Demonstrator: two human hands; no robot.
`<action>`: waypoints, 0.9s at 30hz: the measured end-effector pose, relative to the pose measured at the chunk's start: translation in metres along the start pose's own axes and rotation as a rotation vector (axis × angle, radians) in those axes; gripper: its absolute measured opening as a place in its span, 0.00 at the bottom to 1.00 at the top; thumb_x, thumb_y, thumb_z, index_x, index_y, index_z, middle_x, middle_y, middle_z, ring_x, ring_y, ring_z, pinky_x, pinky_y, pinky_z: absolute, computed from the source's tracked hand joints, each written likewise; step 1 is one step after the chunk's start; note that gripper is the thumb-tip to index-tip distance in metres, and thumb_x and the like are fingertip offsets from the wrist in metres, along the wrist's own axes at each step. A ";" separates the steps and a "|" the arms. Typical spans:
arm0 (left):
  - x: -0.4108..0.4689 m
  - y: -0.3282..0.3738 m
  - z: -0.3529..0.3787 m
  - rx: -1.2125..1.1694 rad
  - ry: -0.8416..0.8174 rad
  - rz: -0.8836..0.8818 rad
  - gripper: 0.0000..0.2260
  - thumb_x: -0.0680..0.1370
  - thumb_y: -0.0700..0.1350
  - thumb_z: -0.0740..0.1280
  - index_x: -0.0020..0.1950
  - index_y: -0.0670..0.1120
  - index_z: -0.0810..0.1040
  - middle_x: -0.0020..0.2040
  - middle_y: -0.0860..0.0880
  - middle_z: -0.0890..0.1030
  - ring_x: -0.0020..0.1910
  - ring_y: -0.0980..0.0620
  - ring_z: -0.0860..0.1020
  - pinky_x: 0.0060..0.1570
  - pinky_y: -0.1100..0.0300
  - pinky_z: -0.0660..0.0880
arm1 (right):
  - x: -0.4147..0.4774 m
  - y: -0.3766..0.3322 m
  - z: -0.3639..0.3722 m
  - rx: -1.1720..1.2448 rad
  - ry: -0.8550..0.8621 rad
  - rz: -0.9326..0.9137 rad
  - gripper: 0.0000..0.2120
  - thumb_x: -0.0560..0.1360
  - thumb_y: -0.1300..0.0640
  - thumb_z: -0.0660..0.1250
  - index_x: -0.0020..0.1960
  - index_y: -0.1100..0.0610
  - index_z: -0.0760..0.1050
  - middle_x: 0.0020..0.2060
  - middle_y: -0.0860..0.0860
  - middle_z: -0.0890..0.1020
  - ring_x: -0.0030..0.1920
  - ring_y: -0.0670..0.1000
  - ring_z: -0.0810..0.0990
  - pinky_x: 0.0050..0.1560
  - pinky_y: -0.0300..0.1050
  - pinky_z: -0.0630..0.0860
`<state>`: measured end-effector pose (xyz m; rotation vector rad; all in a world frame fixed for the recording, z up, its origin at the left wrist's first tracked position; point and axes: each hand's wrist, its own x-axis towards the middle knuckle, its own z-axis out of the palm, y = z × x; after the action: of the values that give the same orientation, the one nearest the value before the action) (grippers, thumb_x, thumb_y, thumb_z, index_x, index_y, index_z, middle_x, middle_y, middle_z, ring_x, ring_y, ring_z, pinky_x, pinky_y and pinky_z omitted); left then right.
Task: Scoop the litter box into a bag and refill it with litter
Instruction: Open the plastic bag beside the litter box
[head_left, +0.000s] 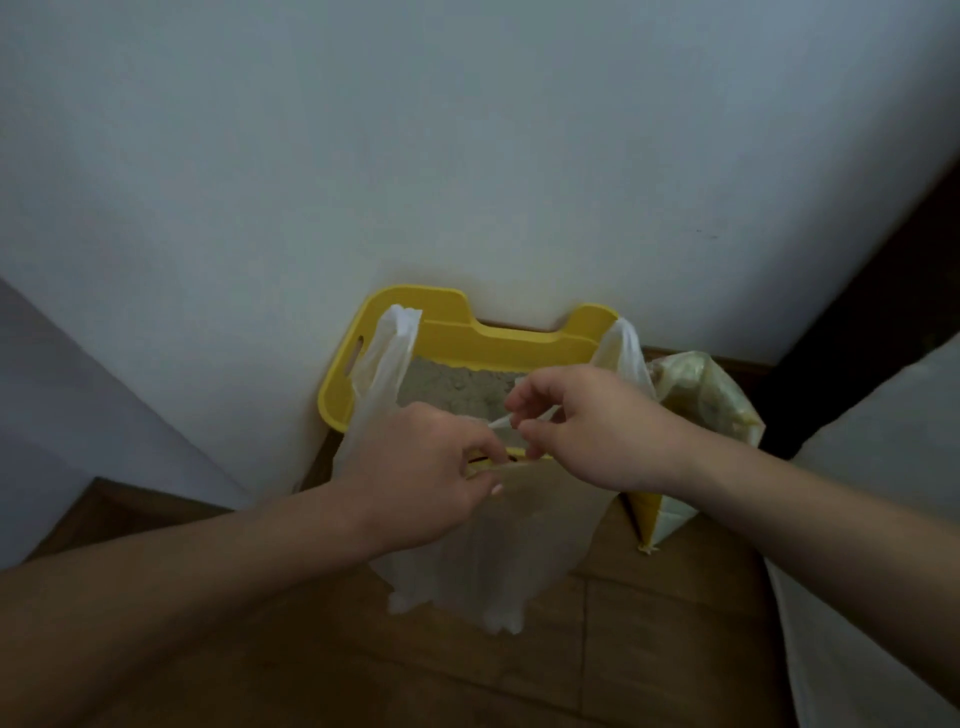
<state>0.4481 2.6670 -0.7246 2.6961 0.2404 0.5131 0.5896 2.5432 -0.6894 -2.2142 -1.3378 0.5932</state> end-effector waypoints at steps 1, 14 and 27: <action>-0.001 -0.001 0.001 -0.013 -0.022 -0.062 0.11 0.64 0.55 0.72 0.42 0.53 0.86 0.28 0.52 0.80 0.29 0.53 0.78 0.32 0.63 0.68 | 0.000 0.002 0.002 -0.011 -0.022 0.008 0.10 0.77 0.57 0.67 0.58 0.53 0.78 0.50 0.46 0.82 0.48 0.46 0.80 0.48 0.37 0.73; -0.021 -0.016 0.008 -0.220 -0.310 -0.544 0.05 0.77 0.49 0.68 0.43 0.50 0.81 0.35 0.52 0.82 0.32 0.56 0.79 0.38 0.54 0.79 | -0.002 0.007 0.046 -0.189 -0.324 0.028 0.10 0.72 0.50 0.72 0.52 0.50 0.79 0.43 0.48 0.82 0.44 0.50 0.81 0.47 0.49 0.79; -0.048 -0.033 0.020 0.033 -0.459 -0.428 0.31 0.68 0.56 0.77 0.70 0.56 0.72 0.65 0.56 0.74 0.59 0.54 0.76 0.58 0.56 0.75 | -0.024 0.040 0.082 -0.192 -0.386 -0.141 0.49 0.72 0.41 0.72 0.80 0.47 0.43 0.77 0.37 0.41 0.76 0.47 0.56 0.73 0.45 0.63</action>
<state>0.4083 2.6794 -0.7702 2.5924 0.6708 -0.2334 0.5587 2.5199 -0.7754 -2.2018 -1.7952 0.9065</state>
